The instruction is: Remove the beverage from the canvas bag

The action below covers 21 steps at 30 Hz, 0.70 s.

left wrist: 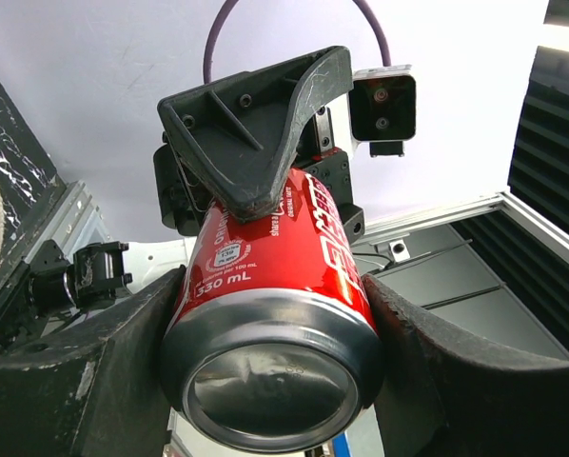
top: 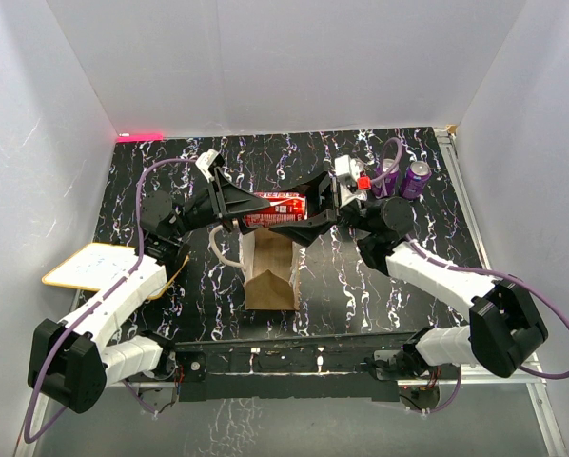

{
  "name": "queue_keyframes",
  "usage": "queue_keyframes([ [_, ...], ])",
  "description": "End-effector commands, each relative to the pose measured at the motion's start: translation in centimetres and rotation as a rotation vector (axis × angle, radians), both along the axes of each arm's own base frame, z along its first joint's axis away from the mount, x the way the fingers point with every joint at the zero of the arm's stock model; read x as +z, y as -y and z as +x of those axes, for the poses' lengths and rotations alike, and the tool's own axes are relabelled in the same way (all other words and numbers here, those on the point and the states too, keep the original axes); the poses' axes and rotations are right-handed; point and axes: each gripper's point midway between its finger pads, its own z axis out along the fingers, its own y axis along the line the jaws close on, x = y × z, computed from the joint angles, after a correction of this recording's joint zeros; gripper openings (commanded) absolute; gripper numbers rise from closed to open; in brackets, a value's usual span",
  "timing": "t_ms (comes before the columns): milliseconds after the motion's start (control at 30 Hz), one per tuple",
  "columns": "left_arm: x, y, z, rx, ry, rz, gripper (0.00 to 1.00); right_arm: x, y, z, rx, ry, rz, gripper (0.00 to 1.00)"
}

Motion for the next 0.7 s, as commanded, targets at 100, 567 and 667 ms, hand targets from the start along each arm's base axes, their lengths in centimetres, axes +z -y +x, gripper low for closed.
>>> queue_keyframes([
  [100, 1.4, -0.9, -0.6, 0.1, 0.162, 0.045, 0.87, 4.9, 1.8, -1.7, -0.026, 0.04, 0.125, 0.08],
  [567, -4.2, -2.3, 2.3, 0.288, 0.183, 0.379, 0.97, 5.3, 7.0, -0.5, -0.381, -0.077, 0.107, 0.08],
  [667, -4.3, -3.1, 2.7, 0.335, 0.231, 0.461, 0.97, 3.2, 8.7, 0.7, -0.522, -0.155, 0.004, 0.08],
])
